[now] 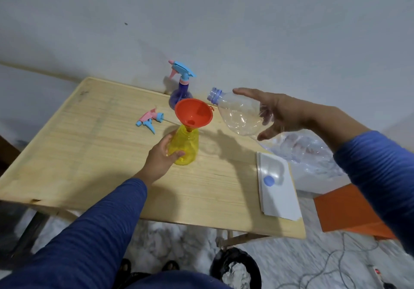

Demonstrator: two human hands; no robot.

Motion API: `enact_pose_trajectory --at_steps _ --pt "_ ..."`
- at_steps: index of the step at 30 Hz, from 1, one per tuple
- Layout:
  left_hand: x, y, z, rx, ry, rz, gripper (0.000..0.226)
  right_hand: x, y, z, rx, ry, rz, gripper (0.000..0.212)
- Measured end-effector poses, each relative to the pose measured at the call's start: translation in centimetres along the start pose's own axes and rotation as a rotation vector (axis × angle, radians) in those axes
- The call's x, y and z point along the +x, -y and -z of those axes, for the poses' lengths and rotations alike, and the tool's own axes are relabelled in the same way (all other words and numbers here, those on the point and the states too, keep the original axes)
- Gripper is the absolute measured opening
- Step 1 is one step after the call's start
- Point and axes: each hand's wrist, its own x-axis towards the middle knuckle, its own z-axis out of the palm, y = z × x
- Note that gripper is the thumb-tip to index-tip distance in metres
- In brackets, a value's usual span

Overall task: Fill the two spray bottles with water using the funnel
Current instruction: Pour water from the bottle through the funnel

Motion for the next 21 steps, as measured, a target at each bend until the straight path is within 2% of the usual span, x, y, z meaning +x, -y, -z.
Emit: enact_pose_trajectory --at_steps 21 --pt "-0.12 -0.41 0.02 0.01 0.011 0.042 0.067 0.45 0.86 0.37 -0.196 0.116 -0.024 0.12"
